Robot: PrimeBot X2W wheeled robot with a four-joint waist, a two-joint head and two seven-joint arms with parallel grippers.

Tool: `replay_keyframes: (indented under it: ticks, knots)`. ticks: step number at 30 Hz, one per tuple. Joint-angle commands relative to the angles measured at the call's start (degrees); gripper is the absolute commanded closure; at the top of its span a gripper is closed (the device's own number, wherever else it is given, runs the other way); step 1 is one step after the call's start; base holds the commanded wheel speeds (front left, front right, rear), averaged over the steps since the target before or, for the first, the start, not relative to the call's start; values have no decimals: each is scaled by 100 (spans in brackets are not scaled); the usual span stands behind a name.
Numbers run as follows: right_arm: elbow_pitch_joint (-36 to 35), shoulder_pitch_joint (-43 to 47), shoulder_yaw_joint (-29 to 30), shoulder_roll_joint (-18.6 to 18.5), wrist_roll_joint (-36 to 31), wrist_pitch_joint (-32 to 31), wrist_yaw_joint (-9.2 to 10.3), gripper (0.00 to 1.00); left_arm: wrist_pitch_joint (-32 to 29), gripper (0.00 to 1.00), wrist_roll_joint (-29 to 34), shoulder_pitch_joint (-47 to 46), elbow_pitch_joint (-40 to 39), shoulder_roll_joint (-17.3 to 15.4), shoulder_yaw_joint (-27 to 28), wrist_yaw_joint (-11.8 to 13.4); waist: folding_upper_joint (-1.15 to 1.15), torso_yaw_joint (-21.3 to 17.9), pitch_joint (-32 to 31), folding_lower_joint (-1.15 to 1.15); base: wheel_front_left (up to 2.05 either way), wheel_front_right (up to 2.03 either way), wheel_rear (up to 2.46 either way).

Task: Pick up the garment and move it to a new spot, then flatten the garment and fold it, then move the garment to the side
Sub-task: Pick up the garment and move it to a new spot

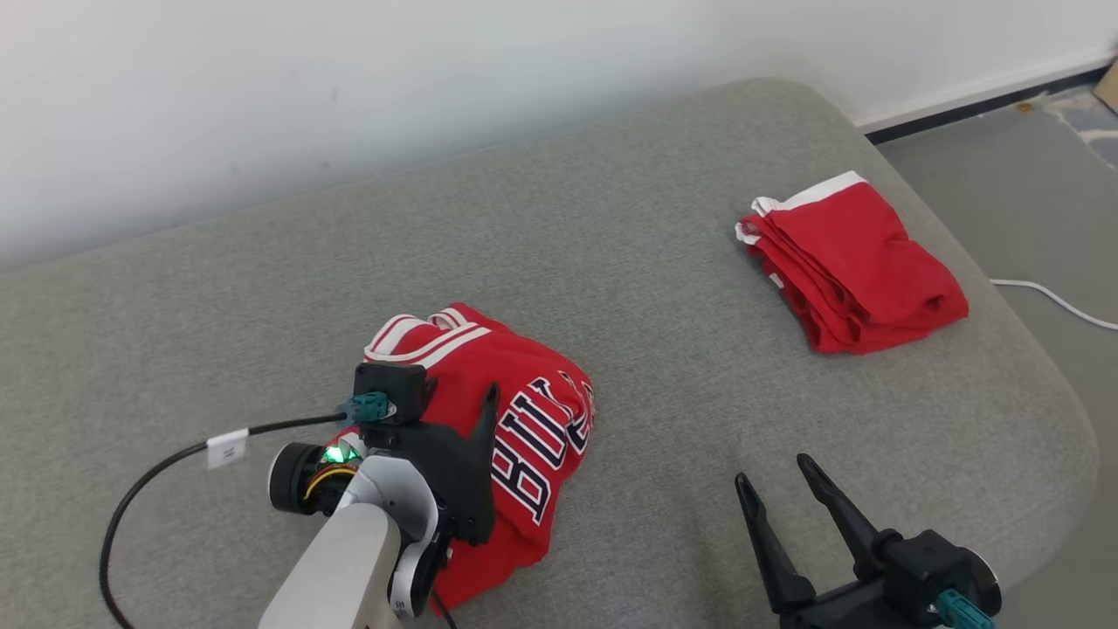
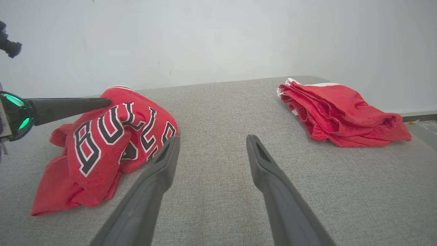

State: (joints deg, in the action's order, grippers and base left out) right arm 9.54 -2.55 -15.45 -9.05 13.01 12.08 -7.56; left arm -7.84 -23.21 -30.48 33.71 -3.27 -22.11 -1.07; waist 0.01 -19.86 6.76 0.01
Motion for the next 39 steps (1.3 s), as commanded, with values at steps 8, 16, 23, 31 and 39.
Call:
replay_keyframes:
  ticks: [8,16,23,31,39]
  knots:
    - [-29,192,282,-46,38,14,15,0,1181,0,-165,595,-555,-80,284,147,-1,557,-241,-1,0,0,0]
    - [-40,380,548,2,55,63,15,0,2214,0,-264,1801,-1417,-340,813,327,-1,1104,-529,-1,0,0,0]
    - [-40,563,771,-30,-12,151,15,0,2299,0,182,2720,-2168,-380,1410,383,-1,1510,-733,-1,0,0,0]
    - [59,621,900,-42,-76,229,15,0,2303,0,647,3483,-2373,-267,2067,32,-1,1774,-845,-1,0,0,0]
    - [311,493,875,-143,-57,235,15,0,2303,0,994,3640,-2148,-222,2381,-243,-1,1848,-877,-1,0,0,0]
